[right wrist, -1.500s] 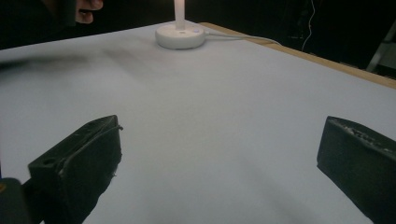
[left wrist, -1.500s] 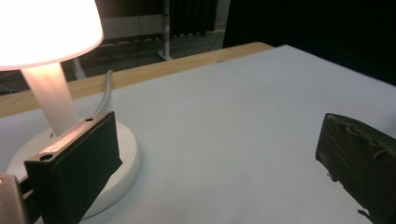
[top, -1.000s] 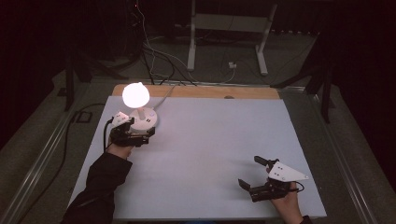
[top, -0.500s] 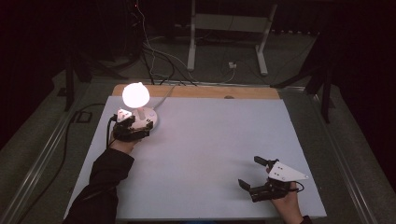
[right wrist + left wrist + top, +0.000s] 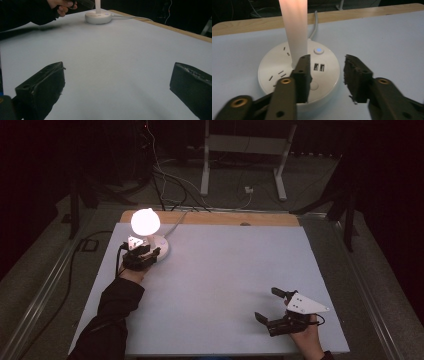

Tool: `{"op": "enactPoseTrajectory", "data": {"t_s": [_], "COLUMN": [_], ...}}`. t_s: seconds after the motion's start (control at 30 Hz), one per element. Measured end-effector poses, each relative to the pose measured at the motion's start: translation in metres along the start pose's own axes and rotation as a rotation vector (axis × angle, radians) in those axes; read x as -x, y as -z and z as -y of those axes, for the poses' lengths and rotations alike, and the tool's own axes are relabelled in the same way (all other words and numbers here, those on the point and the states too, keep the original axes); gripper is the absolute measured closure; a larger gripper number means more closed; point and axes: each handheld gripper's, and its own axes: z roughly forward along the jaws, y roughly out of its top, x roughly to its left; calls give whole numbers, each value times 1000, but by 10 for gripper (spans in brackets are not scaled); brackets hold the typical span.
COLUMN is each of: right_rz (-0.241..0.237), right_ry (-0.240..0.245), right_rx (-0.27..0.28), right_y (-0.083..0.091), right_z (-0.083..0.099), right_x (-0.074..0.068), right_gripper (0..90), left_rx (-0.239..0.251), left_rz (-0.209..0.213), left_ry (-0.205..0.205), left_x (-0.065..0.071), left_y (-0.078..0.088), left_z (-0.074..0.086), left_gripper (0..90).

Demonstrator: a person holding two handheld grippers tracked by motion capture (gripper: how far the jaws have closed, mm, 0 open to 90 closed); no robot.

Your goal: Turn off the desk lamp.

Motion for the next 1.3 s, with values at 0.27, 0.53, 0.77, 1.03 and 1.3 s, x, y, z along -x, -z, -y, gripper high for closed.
{"op": "enactPoseTrajectory", "data": {"t_s": [0.27, 0.53, 0.77, 1.03, 1.3], "right_rz": [-4, -6, -7, -9, -10], "right_ry": [-2, -4, -3, -1, -4], "right_rx": [-1, -3, -5, -7, -9], "right_y": [-1, -1, -1, -1, -1], "right_z": [0, 0, 0, 0, 1], "right_x": [0, 0, 0, 0, 0], "right_gripper": [0, 0, 0, 0, 0], "left_rx": [4, -21, -35, -32, -45], "left_rz": [-9, -16, -27, -15, -16], "left_ry": [-6, -58, -47, -38, -56], "left_x": [-4, -5, -11, -14, -12], "left_y": [-5, -8, -11, -13, -17], "left_z": [4, 7, 11, 12, 13], "left_gripper": [744, 841, 888, 900, 900]}}
